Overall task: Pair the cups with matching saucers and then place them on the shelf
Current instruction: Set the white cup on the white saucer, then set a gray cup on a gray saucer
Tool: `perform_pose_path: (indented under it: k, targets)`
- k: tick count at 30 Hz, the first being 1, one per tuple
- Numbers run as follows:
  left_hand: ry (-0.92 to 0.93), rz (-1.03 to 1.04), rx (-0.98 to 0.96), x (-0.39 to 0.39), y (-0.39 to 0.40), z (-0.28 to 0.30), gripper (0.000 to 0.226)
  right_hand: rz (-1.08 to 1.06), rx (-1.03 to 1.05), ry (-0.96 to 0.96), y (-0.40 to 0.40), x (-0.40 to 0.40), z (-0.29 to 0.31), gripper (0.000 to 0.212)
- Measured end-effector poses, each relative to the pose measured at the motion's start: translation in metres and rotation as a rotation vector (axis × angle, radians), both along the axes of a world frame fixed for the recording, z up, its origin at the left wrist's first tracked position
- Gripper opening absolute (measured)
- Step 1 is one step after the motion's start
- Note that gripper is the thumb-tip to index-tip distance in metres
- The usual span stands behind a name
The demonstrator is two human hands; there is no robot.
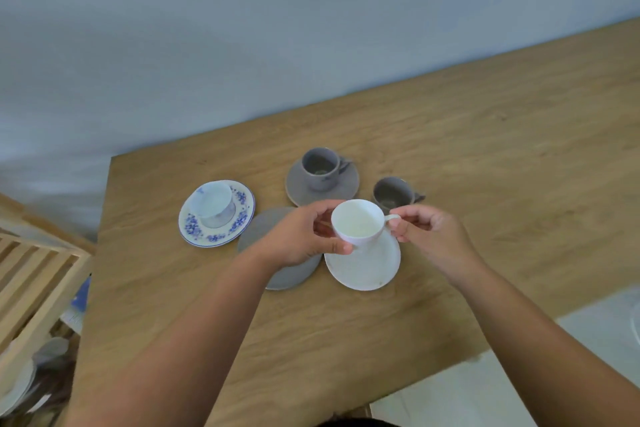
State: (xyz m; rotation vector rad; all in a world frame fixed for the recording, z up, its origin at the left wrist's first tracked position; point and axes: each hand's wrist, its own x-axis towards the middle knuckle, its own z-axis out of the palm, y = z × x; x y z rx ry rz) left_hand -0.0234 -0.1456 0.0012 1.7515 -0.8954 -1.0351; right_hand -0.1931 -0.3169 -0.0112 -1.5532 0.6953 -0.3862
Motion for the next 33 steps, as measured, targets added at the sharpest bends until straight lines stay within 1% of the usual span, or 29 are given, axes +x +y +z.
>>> perform_pose_path:
  k: [7,9,11,14,16,18,20,21,23,25,26,28,31,33]
  targets:
    - [-0.119,0.037,0.061,-0.008,0.005,-0.013,0.077,0.011,0.011,0.040,0.010,-0.006,-0.017,0.009]
    - [-0.151,0.008,0.081,-0.046,0.002,-0.026,0.079,-0.016,0.006,0.076,0.013,-0.047,-0.027,0.011]
    - [-0.184,0.022,0.081,-0.050,0.004,-0.032,0.081,-0.023,0.001,0.076,0.014,-0.051,-0.033,0.013]
    - [-0.162,0.033,0.083,-0.049,0.005,-0.034,0.093,-0.016,-0.020,0.061,0.015,-0.050,-0.026,0.019]
    - [-0.112,0.061,0.076,-0.049,0.003,-0.028,0.097,-0.094,-0.042,0.048,0.007,-0.051,-0.022,0.022]
    - [-0.093,0.113,0.045,-0.050,-0.007,-0.014,0.085,-0.221,-0.068,0.045,-0.005,-0.049,-0.021,0.022]
    - [-0.160,0.155,0.042,-0.046,-0.026,0.001,0.070,-0.313,-0.105,0.055,-0.023,-0.040,-0.023,0.031]
    - [-0.206,0.153,0.061,-0.043,-0.038,0.006,0.066,-0.317,-0.126,0.080,-0.032,-0.034,-0.025,0.037]
    - [-0.263,0.119,0.149,-0.036,-0.059,0.011,0.062,-0.246,-0.130,0.126,-0.042,-0.023,-0.029,0.041]
    - [-0.291,0.058,0.255,-0.033,-0.075,0.011,0.059,-0.150,-0.092,0.127,-0.047,-0.016,-0.037,0.033]
    - [-0.295,0.019,0.280,-0.032,-0.081,0.011,0.054,-0.121,-0.092,0.124,-0.048,-0.014,-0.039,0.027]
    - [-0.275,-0.037,0.267,-0.031,-0.088,0.014,0.046,-0.106,-0.088,0.106,-0.052,-0.012,-0.041,0.021]
    - [-0.212,-0.059,0.237,-0.027,-0.095,0.018,0.058,-0.132,-0.095,0.099,-0.061,-0.009,-0.033,0.018]
    - [-0.234,-0.052,0.207,-0.025,-0.097,0.016,0.066,-0.141,-0.102,0.080,-0.064,-0.006,-0.026,0.017]
